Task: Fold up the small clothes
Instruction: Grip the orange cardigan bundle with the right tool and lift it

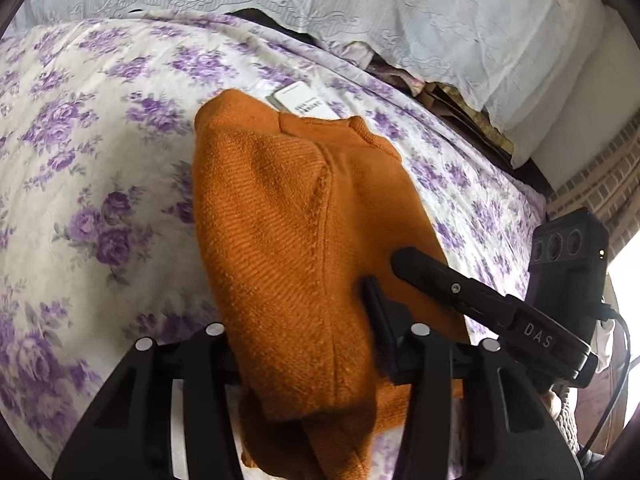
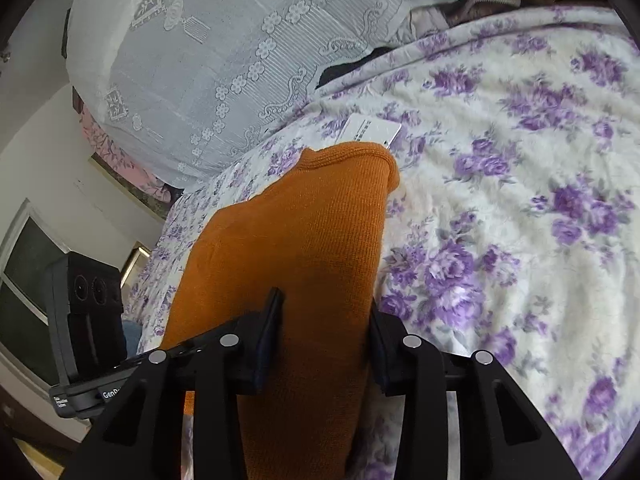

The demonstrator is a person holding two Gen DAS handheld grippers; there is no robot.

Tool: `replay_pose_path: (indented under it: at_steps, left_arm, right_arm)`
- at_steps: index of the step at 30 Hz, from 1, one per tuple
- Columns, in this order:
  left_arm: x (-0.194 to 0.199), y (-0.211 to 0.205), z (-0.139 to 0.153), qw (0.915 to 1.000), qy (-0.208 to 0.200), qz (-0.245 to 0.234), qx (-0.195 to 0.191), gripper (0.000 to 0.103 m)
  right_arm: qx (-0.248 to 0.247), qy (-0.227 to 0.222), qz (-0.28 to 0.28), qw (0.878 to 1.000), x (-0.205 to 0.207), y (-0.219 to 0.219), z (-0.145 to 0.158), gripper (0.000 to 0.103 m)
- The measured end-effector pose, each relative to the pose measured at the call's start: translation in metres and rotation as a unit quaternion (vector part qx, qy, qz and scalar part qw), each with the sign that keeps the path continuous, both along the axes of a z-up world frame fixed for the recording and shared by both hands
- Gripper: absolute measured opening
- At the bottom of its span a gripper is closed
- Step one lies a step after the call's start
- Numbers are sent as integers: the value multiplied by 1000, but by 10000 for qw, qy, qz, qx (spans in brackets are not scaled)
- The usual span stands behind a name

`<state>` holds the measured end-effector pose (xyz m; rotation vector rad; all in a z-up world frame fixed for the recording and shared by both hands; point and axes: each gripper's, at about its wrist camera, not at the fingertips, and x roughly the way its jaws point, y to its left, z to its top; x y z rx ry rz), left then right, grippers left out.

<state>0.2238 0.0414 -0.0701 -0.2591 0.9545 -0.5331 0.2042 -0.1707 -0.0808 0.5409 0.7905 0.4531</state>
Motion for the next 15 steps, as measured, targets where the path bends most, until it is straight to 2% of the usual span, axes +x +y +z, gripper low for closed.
replay_pose_path:
  at_steps: [9, 15]
  left_arm:
    - [-51, -43, 5, 9980, 148, -612, 95, 45]
    - [-85, -86, 14, 9927, 322, -1151, 133, 45]
  right_arm:
    - [-90, 164, -259, 9995, -72, -50, 7, 39]
    - [-261, 187, -494, 9983, -119, -88, 16, 39]
